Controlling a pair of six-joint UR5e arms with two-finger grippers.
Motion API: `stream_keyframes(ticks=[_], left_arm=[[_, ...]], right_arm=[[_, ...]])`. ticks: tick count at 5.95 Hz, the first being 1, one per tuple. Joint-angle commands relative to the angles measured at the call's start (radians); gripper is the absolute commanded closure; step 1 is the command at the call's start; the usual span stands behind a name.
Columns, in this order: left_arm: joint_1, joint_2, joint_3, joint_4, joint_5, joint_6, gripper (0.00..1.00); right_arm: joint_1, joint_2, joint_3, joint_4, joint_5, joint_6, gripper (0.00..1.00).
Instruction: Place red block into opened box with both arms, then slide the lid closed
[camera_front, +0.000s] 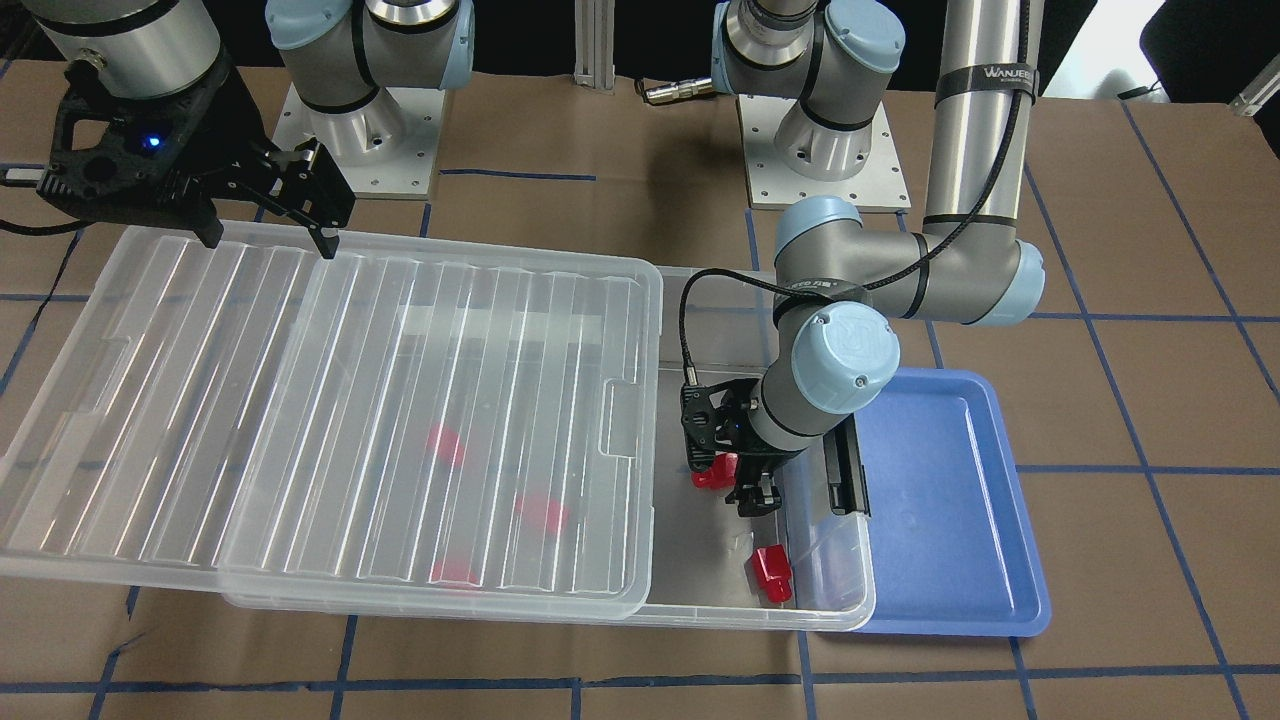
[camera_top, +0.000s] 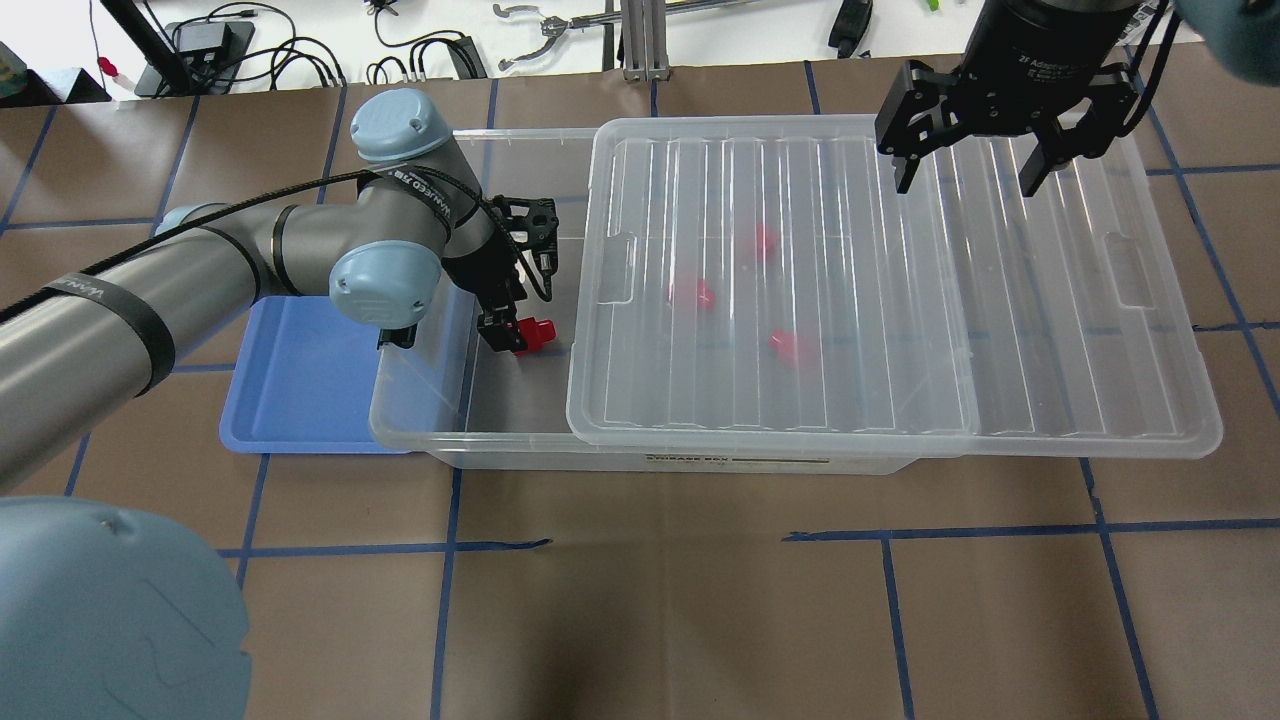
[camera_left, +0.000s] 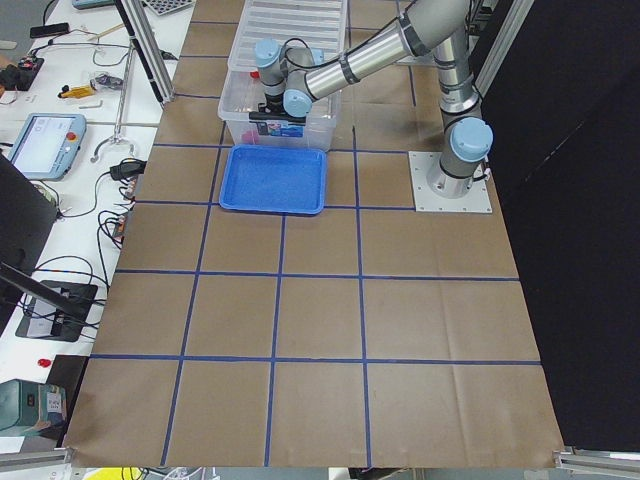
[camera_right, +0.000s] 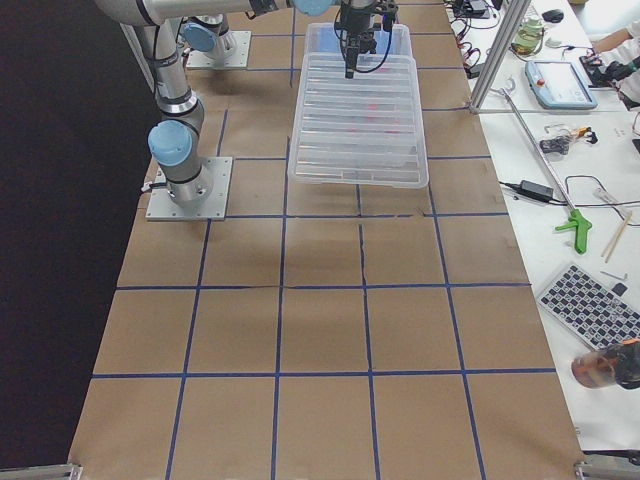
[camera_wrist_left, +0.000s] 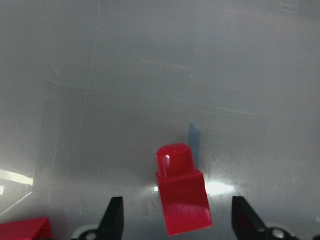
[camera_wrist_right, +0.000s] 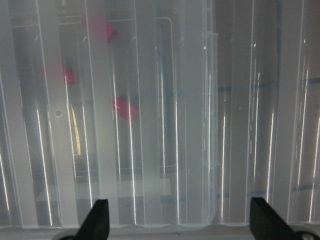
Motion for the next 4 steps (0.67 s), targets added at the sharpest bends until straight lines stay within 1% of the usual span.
stream_keyframes(ticks=[1, 2, 3, 4], left_arm=[[0.006, 0.101, 0.065, -0.203, 0.001, -0.002, 0.04], [0.013, 0.155, 0.112, -0.312, 0.002, -0.001, 0.04], [0.018, 0.201, 0.161, -0.432, 0.004, -0.021, 0.03], [0.016, 0.240, 0.206, -0.515, 0.025, -0.053, 0.03]], right_arm=[[-0.003, 0.003, -0.003, -0.001, -0.007, 0.000, 0.00], [-0.009, 0.003, -0.004, -0.012, -0.010, 0.000, 0.00], [-0.050, 0.004, -0.004, -0.015, -0.015, -0.040, 0.00], [-0.125, 0.001, -0.001, -0.010, -0.010, -0.115, 0.00]])
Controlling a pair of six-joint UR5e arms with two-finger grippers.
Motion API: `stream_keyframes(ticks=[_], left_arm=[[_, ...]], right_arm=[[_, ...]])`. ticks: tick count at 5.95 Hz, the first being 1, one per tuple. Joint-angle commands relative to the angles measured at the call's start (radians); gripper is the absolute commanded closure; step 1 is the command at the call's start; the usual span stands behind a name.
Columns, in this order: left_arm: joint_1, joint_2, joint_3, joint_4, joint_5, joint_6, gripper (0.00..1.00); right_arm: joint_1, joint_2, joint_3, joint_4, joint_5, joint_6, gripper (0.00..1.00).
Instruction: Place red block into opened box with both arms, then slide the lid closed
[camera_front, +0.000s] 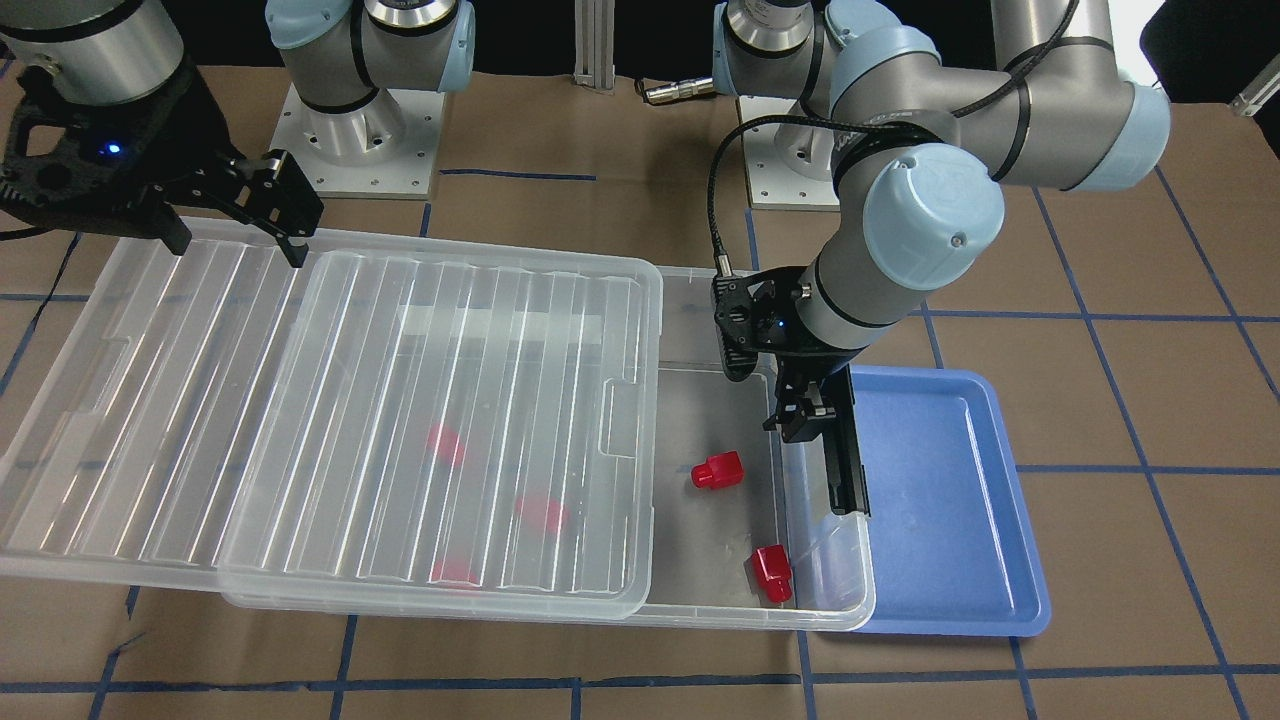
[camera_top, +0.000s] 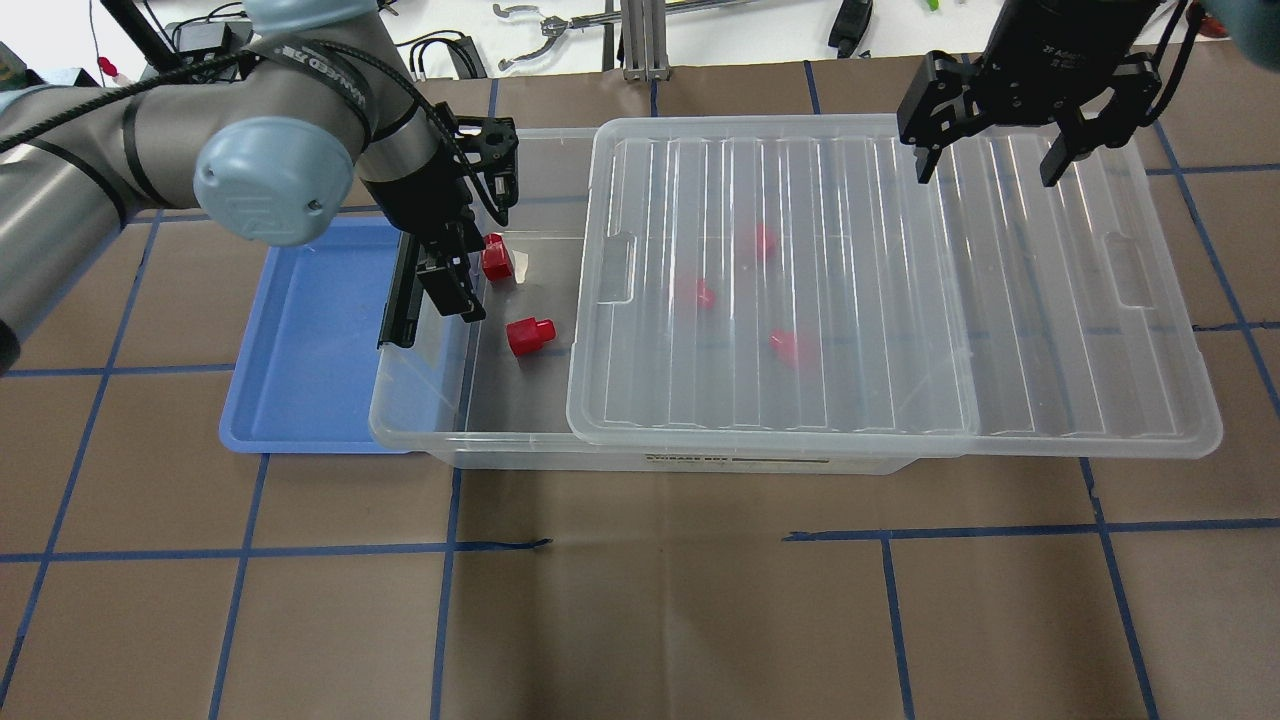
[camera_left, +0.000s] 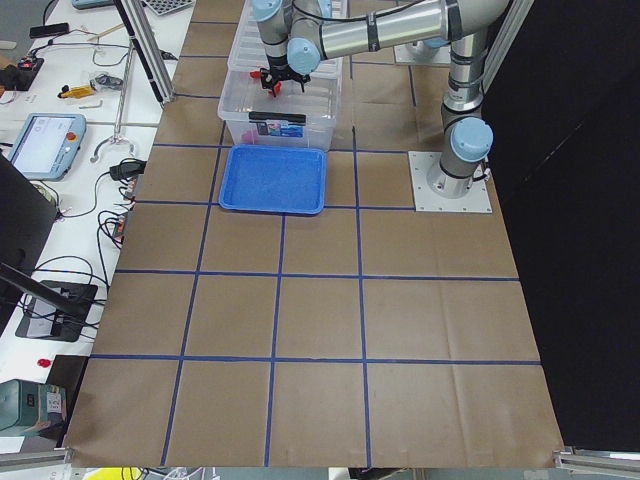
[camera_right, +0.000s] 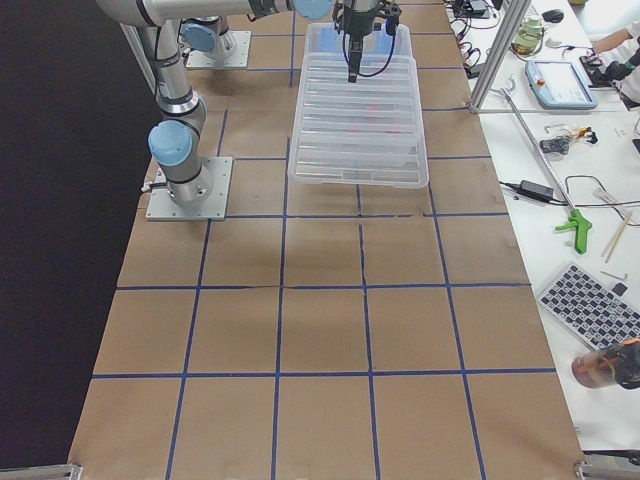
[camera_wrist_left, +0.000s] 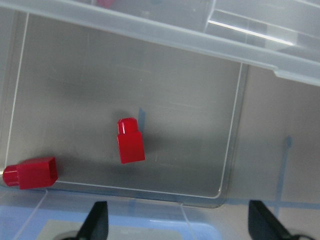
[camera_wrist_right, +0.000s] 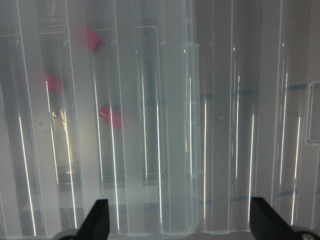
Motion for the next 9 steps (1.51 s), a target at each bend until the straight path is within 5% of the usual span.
stream_keyframes(ticks=[1, 3, 5, 6, 9], left_arm=[[0.002, 0.073, 0.076, -0.138, 0.021, -0.086, 0.03], [0.000, 0.091, 0.141, -0.271, 0.136, -0.277, 0.03], [0.002, 0.149, 0.127, -0.263, 0.194, -0.461, 0.02], [0.019, 0.165, 0.139, -0.255, 0.193, -0.698, 0.02], [0.037, 0.168, 0.098, -0.054, 0.186, -1.243, 0.02]], right_arm=[[-0.131, 0.000, 0.005, 0.000, -0.003, -0.170, 0.00], [-0.269, 0.009, 0.008, -0.006, -0.006, -0.339, 0.00], [-0.378, 0.067, 0.011, -0.009, -0.056, -0.398, 0.00], [-0.424, 0.098, 0.034, -0.074, -0.058, -0.442, 0.00], [-0.535, 0.105, 0.267, -0.341, -0.102, -0.479, 0.00]])
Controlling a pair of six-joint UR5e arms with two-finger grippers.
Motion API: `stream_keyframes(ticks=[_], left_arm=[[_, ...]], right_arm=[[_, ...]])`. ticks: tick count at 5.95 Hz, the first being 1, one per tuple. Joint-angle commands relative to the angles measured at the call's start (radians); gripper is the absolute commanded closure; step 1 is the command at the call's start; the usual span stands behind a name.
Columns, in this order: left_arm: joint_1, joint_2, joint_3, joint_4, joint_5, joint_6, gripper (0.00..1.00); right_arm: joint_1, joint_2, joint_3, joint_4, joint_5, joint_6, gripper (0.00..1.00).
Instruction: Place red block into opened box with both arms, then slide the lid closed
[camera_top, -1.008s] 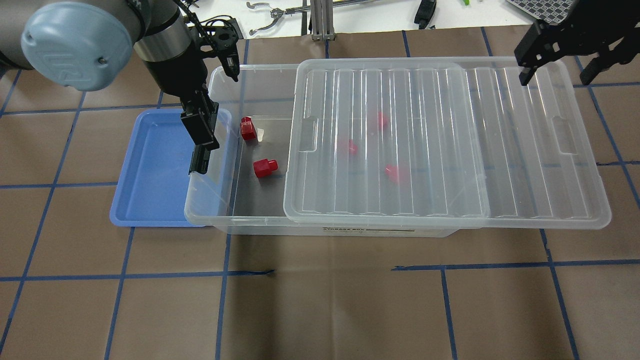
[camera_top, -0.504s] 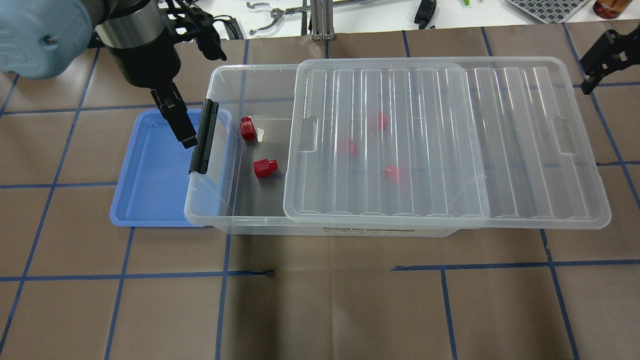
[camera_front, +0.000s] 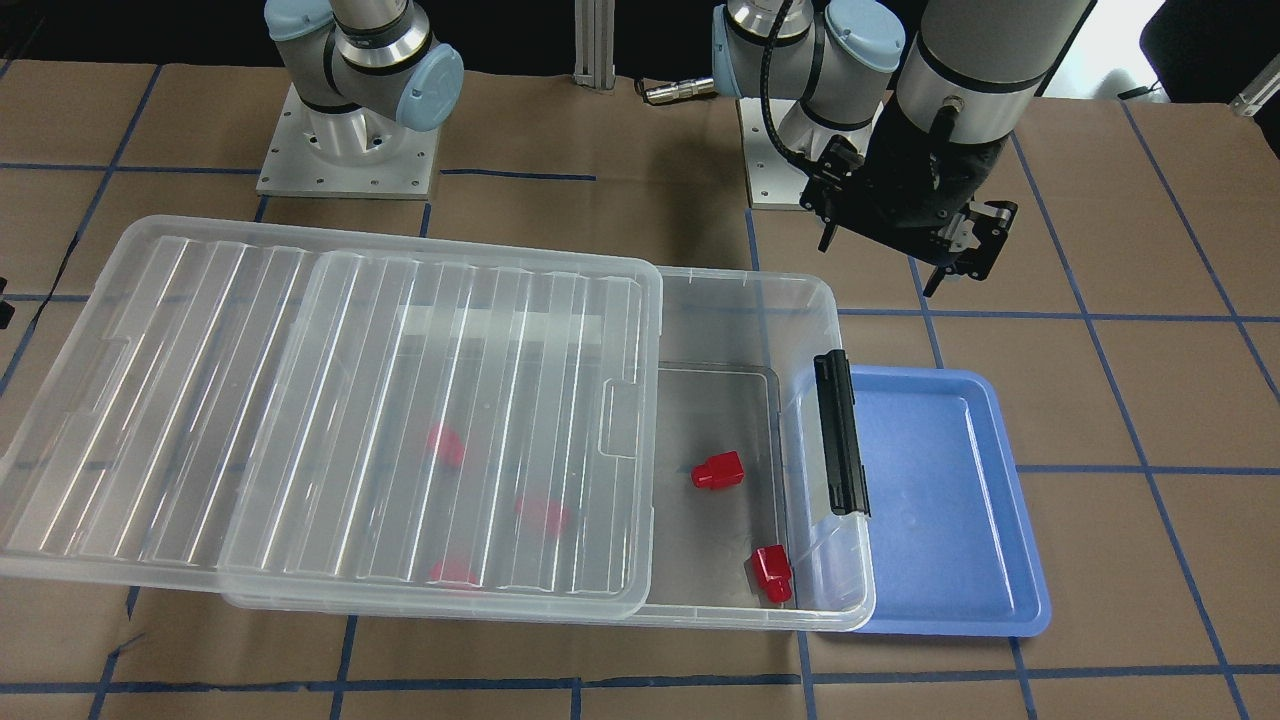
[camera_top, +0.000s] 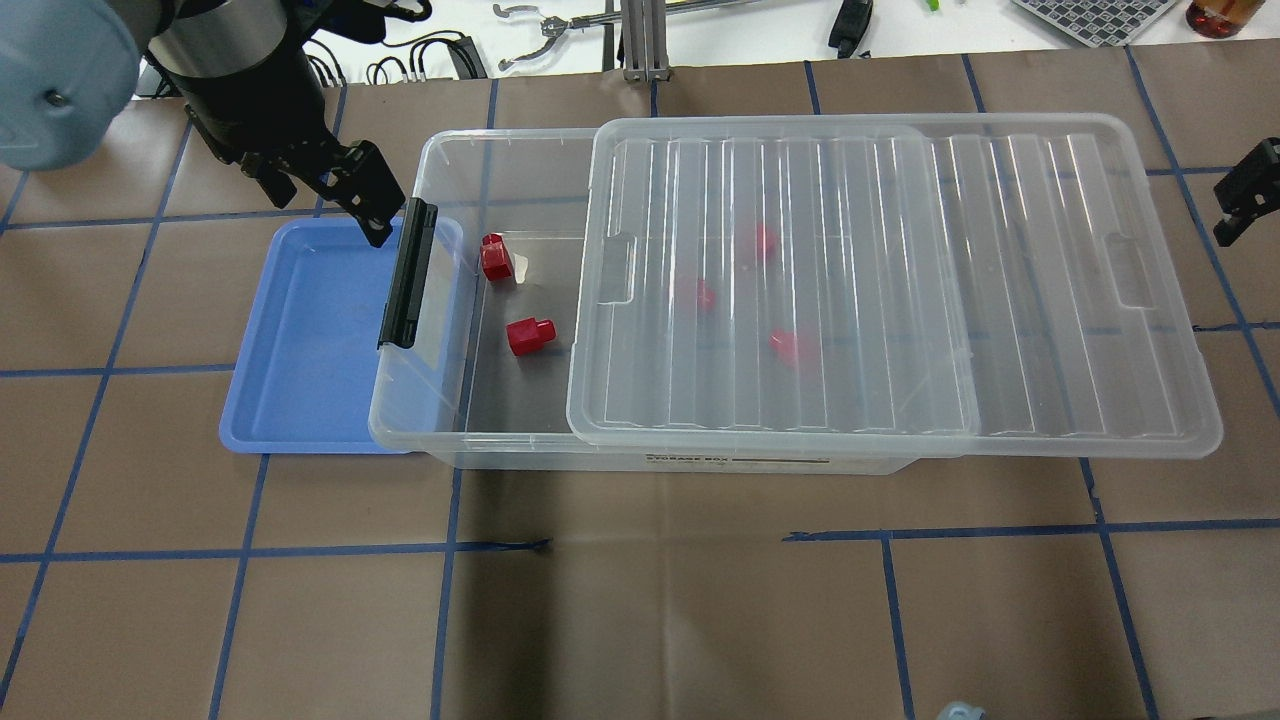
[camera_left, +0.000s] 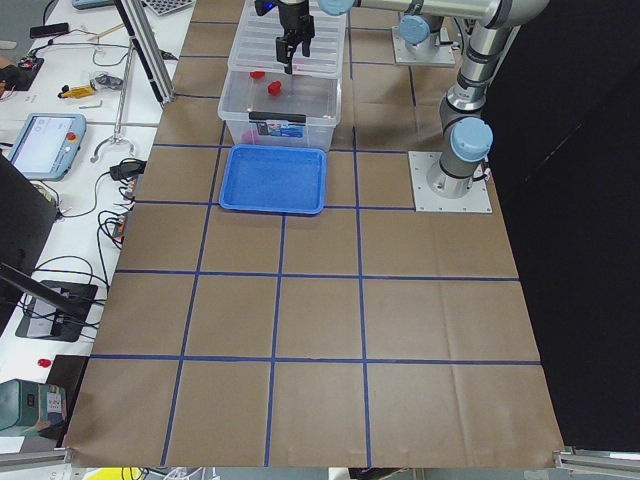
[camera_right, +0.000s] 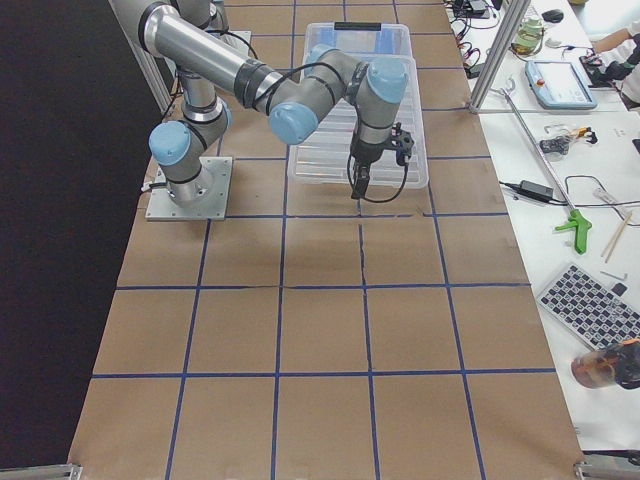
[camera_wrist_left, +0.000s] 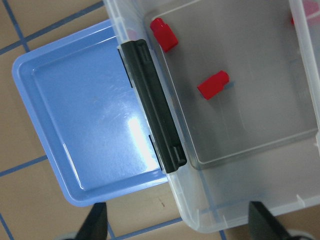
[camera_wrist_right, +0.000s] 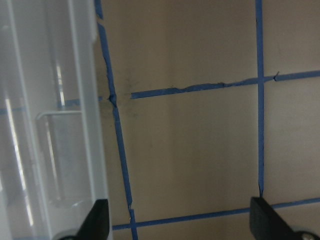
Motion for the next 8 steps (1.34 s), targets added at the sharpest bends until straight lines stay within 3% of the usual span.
stream_keyframes(ticks=[1, 8], left_arm=[[0.002, 0.015, -0.012, 0.032, -0.037, -0.244, 0.02], [0.003, 0.016, -0.012, 0.041, -0.047, -0.274, 0.02]], right_arm=[[-0.027, -0.006, 0.113, -0.114, -0.069, 0.011, 0.00], [-0.017, -0.035, 0.175, -0.082, 0.055, -0.001, 0.00]])
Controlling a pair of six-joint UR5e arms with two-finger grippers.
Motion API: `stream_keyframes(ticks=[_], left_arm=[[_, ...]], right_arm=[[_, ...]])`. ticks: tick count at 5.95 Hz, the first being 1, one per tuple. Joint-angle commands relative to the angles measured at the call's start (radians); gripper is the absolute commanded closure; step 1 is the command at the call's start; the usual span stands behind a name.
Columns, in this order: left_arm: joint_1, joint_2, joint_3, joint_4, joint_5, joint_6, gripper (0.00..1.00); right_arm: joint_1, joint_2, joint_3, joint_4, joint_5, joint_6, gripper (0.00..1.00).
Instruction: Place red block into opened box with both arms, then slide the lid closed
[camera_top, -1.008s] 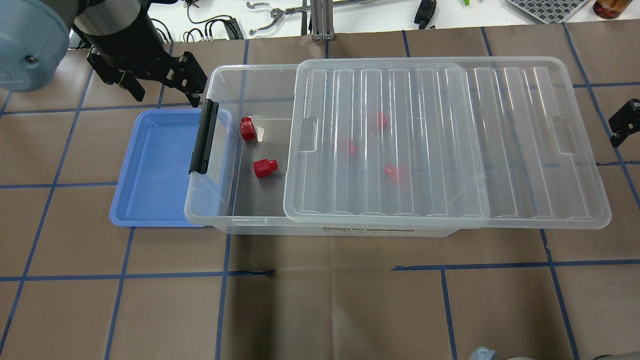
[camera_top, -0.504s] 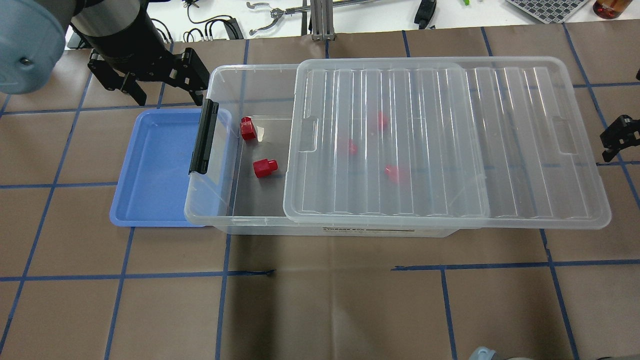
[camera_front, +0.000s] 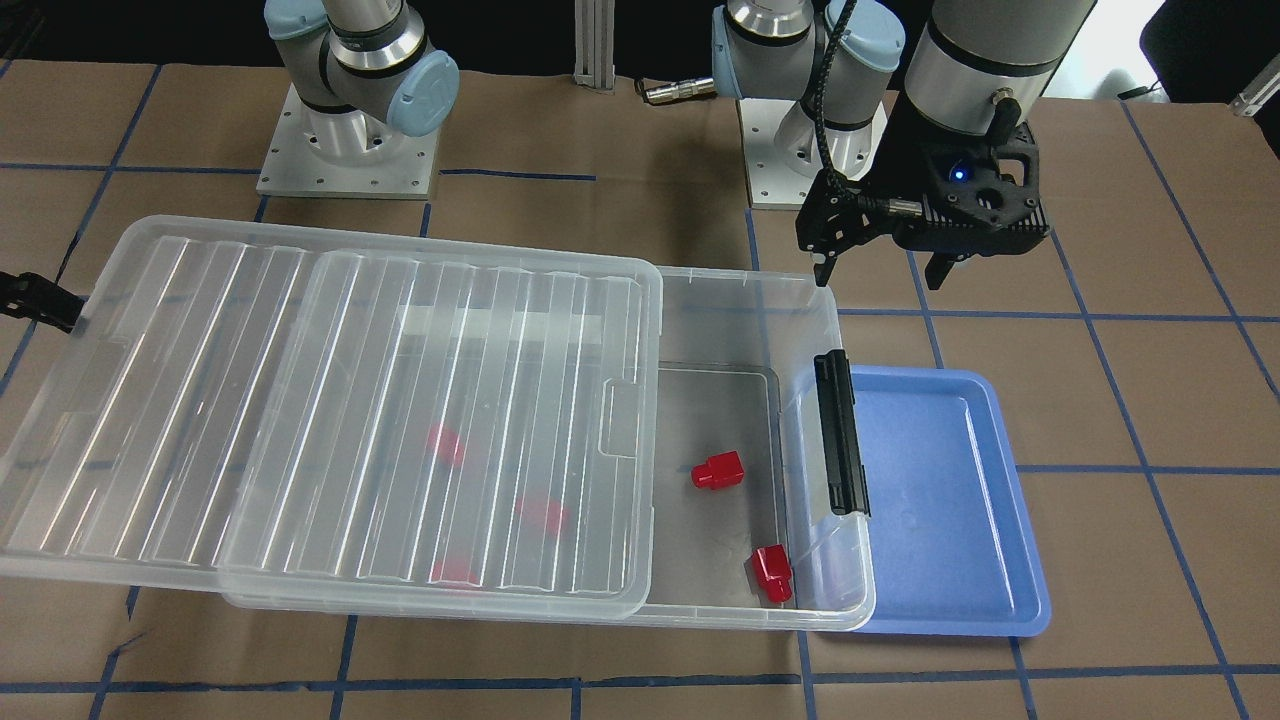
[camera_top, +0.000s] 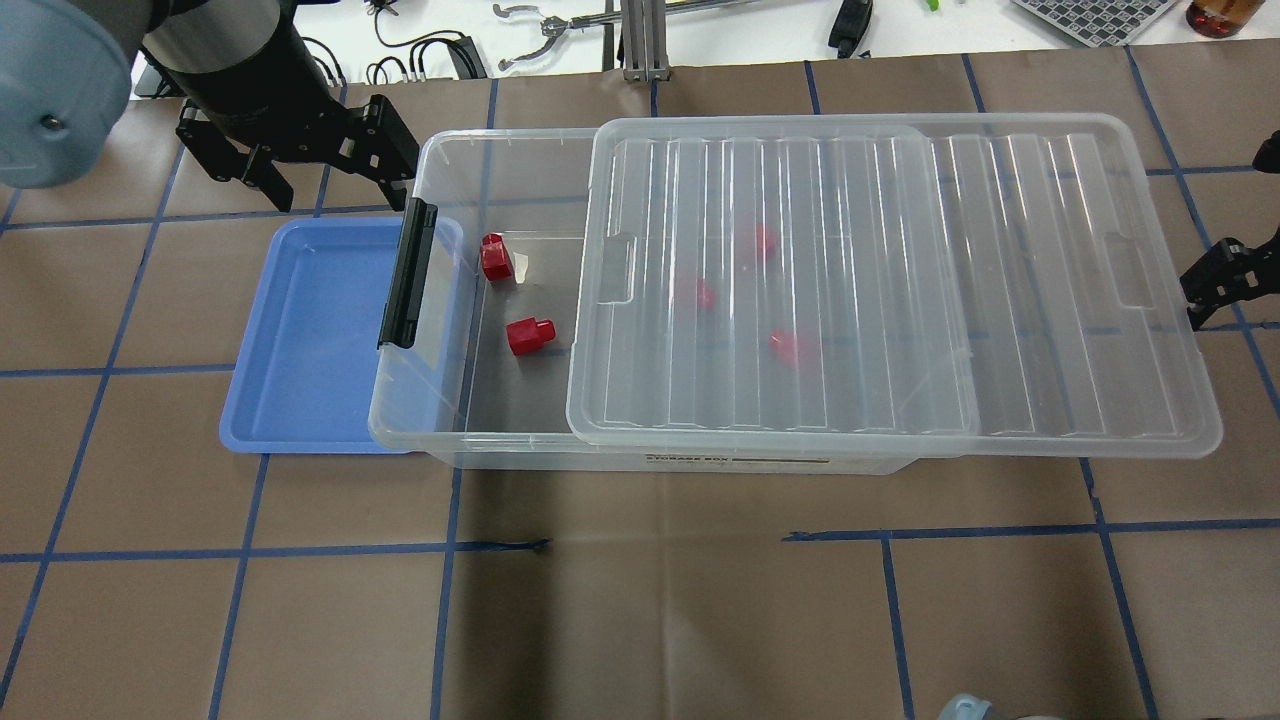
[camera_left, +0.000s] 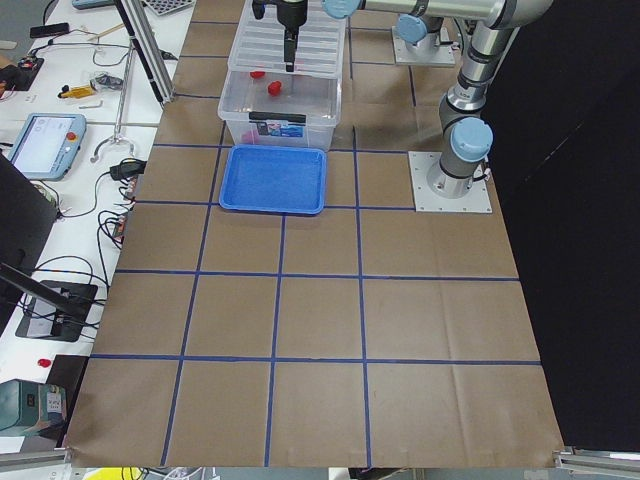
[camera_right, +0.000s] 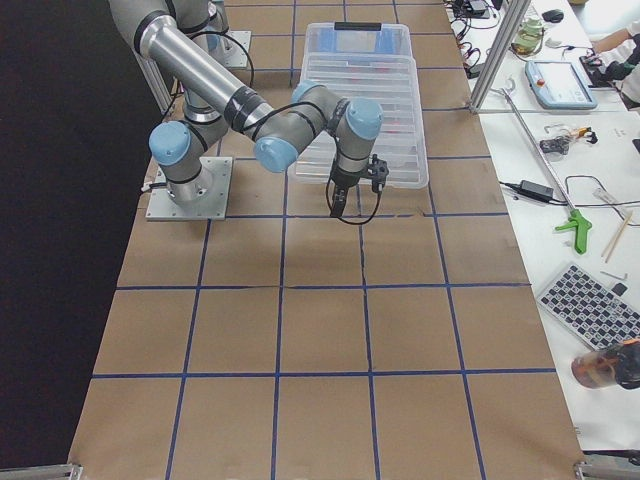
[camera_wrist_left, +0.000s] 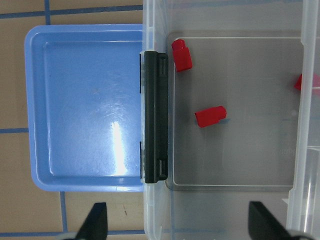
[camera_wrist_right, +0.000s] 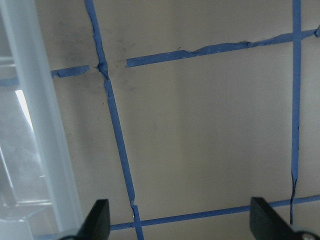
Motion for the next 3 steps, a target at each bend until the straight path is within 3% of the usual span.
stream_keyframes(ticks=[1, 3], left_arm=[[0.000, -0.001, 0.001, 0.004, 0.000, 0.001, 0.02], [0.000, -0.001, 0.001, 0.004, 0.000, 0.001, 0.02]], right_arm=[[0.003, -0.016, 0.012, 0.004, 0.035, -0.005, 0.00], [0.005, -0.045, 0.047, 0.004, 0.061, -0.005, 0.00]])
